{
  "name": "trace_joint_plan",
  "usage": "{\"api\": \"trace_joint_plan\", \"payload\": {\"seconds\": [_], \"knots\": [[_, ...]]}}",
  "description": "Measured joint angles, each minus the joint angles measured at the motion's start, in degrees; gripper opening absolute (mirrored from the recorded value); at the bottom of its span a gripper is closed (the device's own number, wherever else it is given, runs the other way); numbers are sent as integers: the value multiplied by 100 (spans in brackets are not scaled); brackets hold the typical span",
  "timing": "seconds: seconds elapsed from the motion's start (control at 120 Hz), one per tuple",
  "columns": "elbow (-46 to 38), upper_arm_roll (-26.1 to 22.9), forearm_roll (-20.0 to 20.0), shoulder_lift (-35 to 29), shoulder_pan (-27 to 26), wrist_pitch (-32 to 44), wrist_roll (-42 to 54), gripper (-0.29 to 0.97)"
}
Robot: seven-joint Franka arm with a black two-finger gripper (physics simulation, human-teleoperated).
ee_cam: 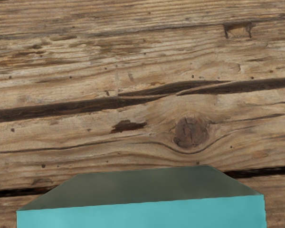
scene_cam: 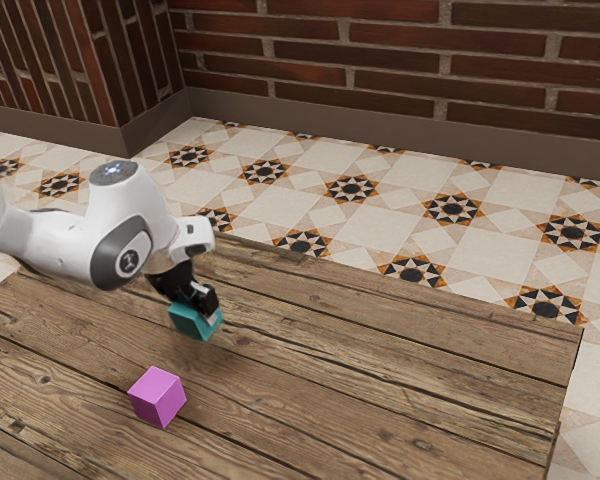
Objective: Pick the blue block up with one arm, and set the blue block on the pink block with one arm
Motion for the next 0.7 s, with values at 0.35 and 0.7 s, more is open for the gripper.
{"api": "trace_joint_plan", "payload": {"seconds": [0.35, 0.7], "knots": [[-1280, 12, 511, -1689, -206, -467, -79, 35], [-1900, 31, 592, -2370, -157, -788, -196, 35]]}}
